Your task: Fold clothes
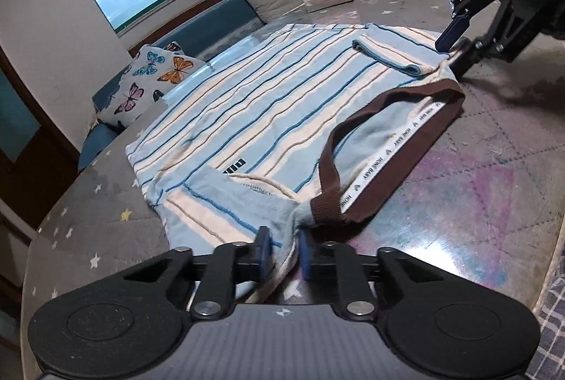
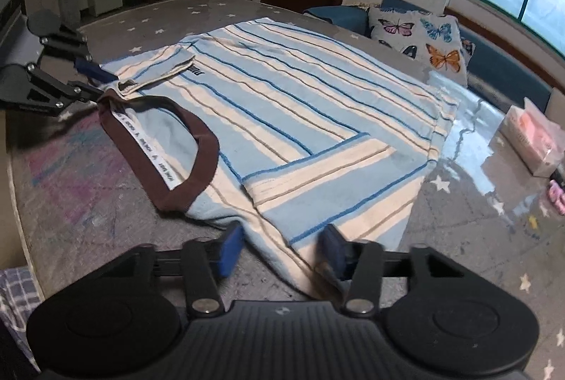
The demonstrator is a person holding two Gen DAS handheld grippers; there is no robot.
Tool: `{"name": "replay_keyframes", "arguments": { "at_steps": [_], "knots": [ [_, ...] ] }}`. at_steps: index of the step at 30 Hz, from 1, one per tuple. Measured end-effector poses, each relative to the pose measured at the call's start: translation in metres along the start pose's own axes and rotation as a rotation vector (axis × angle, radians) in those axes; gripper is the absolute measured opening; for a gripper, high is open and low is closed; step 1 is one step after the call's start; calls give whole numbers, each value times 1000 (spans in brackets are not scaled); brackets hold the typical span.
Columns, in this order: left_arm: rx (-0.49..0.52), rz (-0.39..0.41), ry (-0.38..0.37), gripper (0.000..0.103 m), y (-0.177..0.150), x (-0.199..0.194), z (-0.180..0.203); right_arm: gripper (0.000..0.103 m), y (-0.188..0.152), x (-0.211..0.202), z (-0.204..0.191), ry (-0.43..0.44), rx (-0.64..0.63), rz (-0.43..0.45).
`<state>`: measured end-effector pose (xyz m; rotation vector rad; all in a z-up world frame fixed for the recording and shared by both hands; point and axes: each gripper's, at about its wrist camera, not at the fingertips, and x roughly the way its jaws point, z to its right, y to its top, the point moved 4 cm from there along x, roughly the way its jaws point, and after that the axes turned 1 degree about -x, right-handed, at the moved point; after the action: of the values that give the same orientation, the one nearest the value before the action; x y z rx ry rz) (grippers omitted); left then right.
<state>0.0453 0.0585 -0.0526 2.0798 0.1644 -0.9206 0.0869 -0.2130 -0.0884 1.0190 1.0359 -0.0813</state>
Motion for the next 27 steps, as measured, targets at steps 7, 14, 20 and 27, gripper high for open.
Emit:
{"name": "replay_keyframes", "arguments": {
  "at_steps": [7, 14, 20, 27],
  "knots": [
    [-49, 29, 48, 7, 3, -15, -1, 6, -1, -7, -3, -30, 21, 27],
    [-66, 80, 88, 6, -2, -69, 12, 4, -5, -51, -20, -24, -1, 92],
    [-67, 128, 151, 6, -12, -141, 40, 4, -24, -125, -53, -9, -12, 170],
    [-80, 202, 203, 6, 15, -159, 28, 4, -3, -165, -58, -68, -50, 232]
  ]
}}
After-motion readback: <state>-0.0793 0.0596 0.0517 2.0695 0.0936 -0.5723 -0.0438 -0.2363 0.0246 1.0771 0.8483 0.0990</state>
